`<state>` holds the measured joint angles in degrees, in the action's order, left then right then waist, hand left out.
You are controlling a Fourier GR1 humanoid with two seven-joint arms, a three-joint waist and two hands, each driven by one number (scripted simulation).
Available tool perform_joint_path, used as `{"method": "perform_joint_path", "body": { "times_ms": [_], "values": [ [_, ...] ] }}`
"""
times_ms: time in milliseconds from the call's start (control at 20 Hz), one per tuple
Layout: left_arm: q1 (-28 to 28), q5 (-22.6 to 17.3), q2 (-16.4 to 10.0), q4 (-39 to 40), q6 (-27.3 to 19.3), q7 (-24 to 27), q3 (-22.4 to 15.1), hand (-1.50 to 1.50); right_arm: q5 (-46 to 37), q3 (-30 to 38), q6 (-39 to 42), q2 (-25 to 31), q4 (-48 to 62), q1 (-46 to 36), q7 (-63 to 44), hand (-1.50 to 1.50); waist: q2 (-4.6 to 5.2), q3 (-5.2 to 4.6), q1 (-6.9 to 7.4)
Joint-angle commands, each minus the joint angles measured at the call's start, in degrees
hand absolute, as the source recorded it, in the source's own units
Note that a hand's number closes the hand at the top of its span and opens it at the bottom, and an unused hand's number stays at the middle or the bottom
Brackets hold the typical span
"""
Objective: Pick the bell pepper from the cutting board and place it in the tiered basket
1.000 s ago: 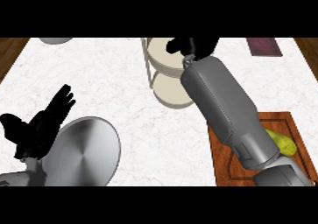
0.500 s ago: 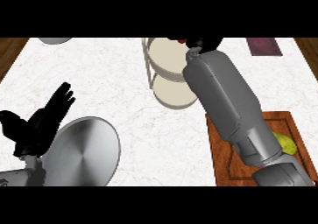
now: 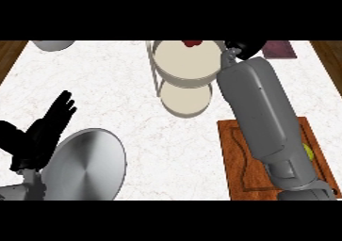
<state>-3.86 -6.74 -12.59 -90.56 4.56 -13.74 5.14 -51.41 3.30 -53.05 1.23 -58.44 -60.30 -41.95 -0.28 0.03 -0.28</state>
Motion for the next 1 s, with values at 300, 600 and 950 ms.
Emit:
{"method": "perform_joint_path", "body": {
  "times_ms": [300, 600, 950],
  "values": [
    [2.5, 2.4, 1.1, 0.0, -0.7, 1.8, -1.3, 0.00, -6.4, 3.3, 5.5, 4.5, -30.9, 17.8, -9.4, -1.50, -0.64, -0.05, -2.18],
    [2.5, -0.6, -1.0, -3.5, 0.7, -1.2, 1.5, 0.00, 1.6, 6.9, 14.2, 13.1, -53.1, 33.1, -9.8, -1.50, -0.37, 0.02, -1.60],
    [3.3, 0.0, 0.2, -2.2, 1.1, 1.0, 1.3, 0.00, 10.7, 11.6, 19.1, 14.9, -73.9, 52.6, -9.9, -1.50, -0.02, 0.02, -0.81]
  ]
}}
